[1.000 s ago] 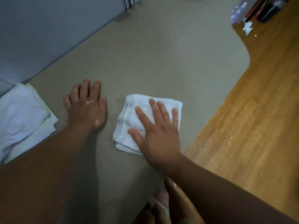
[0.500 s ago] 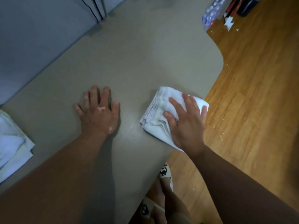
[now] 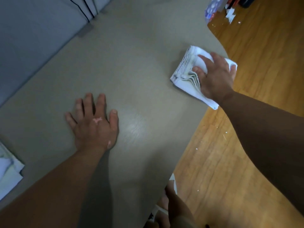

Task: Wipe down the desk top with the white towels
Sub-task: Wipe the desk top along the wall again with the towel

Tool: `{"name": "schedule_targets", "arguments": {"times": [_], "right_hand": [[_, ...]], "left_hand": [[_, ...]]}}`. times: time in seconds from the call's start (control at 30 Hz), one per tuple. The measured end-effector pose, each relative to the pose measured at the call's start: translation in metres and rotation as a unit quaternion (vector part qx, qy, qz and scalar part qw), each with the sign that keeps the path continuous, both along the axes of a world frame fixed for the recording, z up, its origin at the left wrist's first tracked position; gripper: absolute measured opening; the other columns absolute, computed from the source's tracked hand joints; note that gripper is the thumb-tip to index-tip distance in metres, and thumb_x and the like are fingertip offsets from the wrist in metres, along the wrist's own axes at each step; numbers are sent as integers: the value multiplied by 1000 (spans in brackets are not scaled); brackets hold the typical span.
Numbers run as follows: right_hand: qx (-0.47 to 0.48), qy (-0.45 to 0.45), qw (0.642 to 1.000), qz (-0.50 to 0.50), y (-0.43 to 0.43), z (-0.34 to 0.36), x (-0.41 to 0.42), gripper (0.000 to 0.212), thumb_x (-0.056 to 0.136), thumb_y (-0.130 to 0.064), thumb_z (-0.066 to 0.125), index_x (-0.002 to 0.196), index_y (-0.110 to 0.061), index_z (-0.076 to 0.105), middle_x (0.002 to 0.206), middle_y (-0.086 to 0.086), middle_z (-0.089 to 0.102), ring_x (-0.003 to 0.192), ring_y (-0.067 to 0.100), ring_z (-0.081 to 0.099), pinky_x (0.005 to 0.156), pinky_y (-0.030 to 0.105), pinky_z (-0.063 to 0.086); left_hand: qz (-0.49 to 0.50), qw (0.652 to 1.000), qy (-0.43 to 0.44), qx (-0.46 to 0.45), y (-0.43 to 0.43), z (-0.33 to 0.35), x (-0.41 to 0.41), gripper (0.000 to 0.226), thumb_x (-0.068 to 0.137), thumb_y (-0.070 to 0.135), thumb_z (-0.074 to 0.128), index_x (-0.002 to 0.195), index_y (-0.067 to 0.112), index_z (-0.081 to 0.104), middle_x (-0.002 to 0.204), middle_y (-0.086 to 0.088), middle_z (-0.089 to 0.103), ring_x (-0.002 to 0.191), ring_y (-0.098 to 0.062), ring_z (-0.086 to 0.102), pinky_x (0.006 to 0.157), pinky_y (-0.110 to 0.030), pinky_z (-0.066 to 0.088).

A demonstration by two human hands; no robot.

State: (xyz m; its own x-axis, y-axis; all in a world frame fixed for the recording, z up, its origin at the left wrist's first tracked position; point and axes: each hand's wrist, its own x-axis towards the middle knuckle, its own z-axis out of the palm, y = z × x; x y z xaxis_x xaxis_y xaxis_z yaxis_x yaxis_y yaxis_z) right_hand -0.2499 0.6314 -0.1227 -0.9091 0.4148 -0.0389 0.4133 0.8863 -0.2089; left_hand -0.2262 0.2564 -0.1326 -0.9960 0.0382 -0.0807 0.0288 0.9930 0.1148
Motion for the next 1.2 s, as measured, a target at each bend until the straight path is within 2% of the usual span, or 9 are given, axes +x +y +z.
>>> {"name": "schedule_targets", "arguments": {"times": [0.23, 0.4, 0.53, 0.63, 0.8, 1.03, 1.2], "right_hand": [[-14, -5, 999, -28, -58, 5, 34, 52, 106, -57, 30, 155, -40, 36, 168, 6, 21, 156, 24, 16, 122, 62, 6], [30, 27, 999, 22, -130, -3, 98, 50, 104, -53, 35, 149, -36, 47, 163, 12, 34, 151, 32, 29, 116, 68, 20], [16, 28, 996, 85, -185, -6, 149, 50, 105, -54, 33, 151, -38, 46, 166, 9, 31, 155, 31, 24, 120, 67, 14], [25, 30, 993, 108, -198, -6, 160, 50, 105, -54, 36, 150, -37, 49, 165, 9, 33, 155, 30, 24, 120, 67, 15], [25, 32, 991, 128, -176, -2, 127, 49, 105, -55, 36, 149, -39, 49, 163, 5, 37, 154, 26, 27, 122, 63, 14], [33, 39, 993, 111, -142, -9, 30, 49, 104, -56, 36, 149, -40, 47, 162, 3, 38, 151, 25, 29, 122, 62, 15], [30, 48, 993, 100, -122, -12, -41, 50, 103, -57, 33, 148, -40, 48, 160, 5, 39, 148, 26, 33, 119, 64, 19]], "left_hand": [[-2, 1000, -1, 3, 0, 0, -1, 75, 94, 63, 15, 161, 31, 26, 172, -7, 20, 158, -35, 14, 123, -69, 10], [1, 1000, -3, 4, 0, 0, 1, 66, 101, 59, 23, 161, 33, 26, 172, -6, 18, 159, -34, 12, 124, -68, 9], [5, 1000, -4, -2, 1, 0, 1, 62, 103, 55, 29, 160, 32, 27, 171, -5, 19, 158, -34, 14, 123, -67, 11], [5, 1000, 4, -3, 1, 1, 2, 59, 103, 54, 32, 158, 31, 30, 169, -5, 23, 156, -34, 17, 122, -68, 14], [3, 1000, 5, 0, 0, 2, 2, 66, 98, 57, 24, 158, 31, 33, 168, -6, 27, 155, -35, 21, 121, -68, 17], [0, 1000, 28, -7, 0, 1, 3, 66, 97, 52, 37, 156, 24, 43, 164, -12, 37, 151, -40, 30, 118, -69, 23], [-1, 1000, 18, -22, 0, -1, 2, 67, 99, 54, 31, 159, 25, 38, 166, -14, 33, 152, -41, 29, 119, -70, 21]]}}
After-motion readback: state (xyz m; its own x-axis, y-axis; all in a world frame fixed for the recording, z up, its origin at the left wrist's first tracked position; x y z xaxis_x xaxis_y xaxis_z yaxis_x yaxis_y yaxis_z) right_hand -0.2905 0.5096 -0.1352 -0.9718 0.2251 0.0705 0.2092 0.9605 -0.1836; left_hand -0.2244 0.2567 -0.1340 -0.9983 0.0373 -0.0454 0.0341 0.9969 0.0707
